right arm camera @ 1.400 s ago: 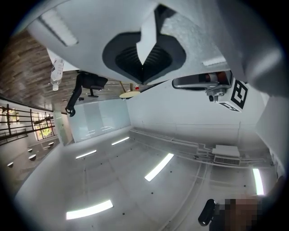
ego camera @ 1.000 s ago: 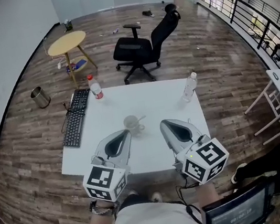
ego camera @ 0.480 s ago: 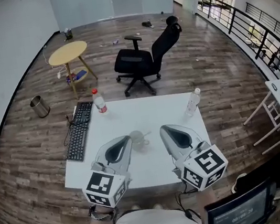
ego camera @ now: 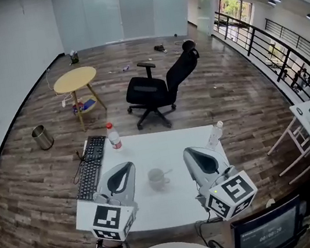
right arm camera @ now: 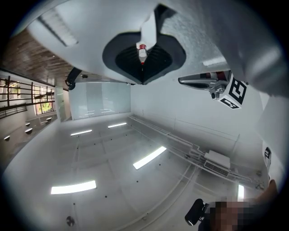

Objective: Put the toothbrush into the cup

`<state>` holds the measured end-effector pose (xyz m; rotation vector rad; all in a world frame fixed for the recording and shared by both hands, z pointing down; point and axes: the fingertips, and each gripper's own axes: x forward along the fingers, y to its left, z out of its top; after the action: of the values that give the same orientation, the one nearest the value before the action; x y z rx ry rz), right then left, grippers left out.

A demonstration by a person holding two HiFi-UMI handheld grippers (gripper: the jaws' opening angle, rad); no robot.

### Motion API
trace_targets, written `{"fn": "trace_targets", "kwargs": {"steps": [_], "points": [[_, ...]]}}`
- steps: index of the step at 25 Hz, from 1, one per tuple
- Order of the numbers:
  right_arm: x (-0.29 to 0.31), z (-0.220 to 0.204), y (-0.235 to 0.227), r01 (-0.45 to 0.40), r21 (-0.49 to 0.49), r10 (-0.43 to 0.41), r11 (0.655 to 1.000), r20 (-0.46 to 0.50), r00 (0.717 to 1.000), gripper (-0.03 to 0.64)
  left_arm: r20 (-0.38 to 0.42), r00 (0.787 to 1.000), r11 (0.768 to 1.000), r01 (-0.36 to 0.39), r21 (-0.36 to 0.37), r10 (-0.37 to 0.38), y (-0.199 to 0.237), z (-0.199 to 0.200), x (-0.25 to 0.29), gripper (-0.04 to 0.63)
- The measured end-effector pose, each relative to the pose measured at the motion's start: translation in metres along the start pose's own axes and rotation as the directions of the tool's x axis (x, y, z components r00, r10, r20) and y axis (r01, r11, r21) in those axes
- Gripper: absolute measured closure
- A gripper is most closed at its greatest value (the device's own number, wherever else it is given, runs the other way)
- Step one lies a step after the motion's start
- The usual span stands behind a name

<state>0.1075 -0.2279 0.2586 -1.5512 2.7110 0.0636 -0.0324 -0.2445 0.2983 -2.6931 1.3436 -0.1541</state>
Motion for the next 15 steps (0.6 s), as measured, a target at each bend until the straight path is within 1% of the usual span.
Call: {"fn": "trace_targets", "kwargs": {"steps": [2, 5, 6, 8, 11, 13, 15], "points": [[0.001, 0.002, 0.007, -0.015, -0.046, 0.015, 0.999, 0.005, 1.000, 0.614, 0.006, 1.000, 1.000, 0.004, -0.021, -0.003, 0.006, 0.001, 0.000, 0.588], [-0.002, 0.005, 0.022, -0.055, -0.163, 0.058, 0.985, 0.013, 0.998, 0.615, 0.018, 1.000, 1.000, 0.016, -0.007, -0.016, 0.007, 0.006, 0.000, 0.588], [-0.002, 0.004, 0.024, -0.057, -0.178, 0.060, 0.982, 0.011, 0.998, 0.614, 0.028, 1.000, 1.000, 0.014, 0.003, -0.014, 0.006, 0.009, -0.001, 0.588], [-0.002, -0.001, 0.022, -0.041, -0.158, 0.042, 0.987, 0.000, 0.999, 0.614, 0.053, 0.999, 1.000, 0.005, 0.014, -0.006, 0.007, 0.012, -0.003, 0.588], [-0.003, -0.010, 0.016, -0.005, -0.110, 0.001, 0.994, -0.036, 0.999, 0.614, 0.069, 0.997, 1.000, 0.017, 0.007, -0.017, 0.005, 0.013, -0.006, 0.588], [-0.003, -0.012, 0.015, 0.009, -0.114, -0.015, 0.993, -0.053, 0.998, 0.614, 0.073, 0.997, 1.000, 0.024, 0.004, -0.024, 0.006, 0.014, -0.008, 0.588], [-0.002, -0.011, 0.017, 0.015, -0.119, -0.021, 0.993, -0.051, 0.999, 0.614, 0.070, 0.997, 1.000, 0.028, 0.003, -0.028, 0.006, 0.013, -0.010, 0.587]]}}
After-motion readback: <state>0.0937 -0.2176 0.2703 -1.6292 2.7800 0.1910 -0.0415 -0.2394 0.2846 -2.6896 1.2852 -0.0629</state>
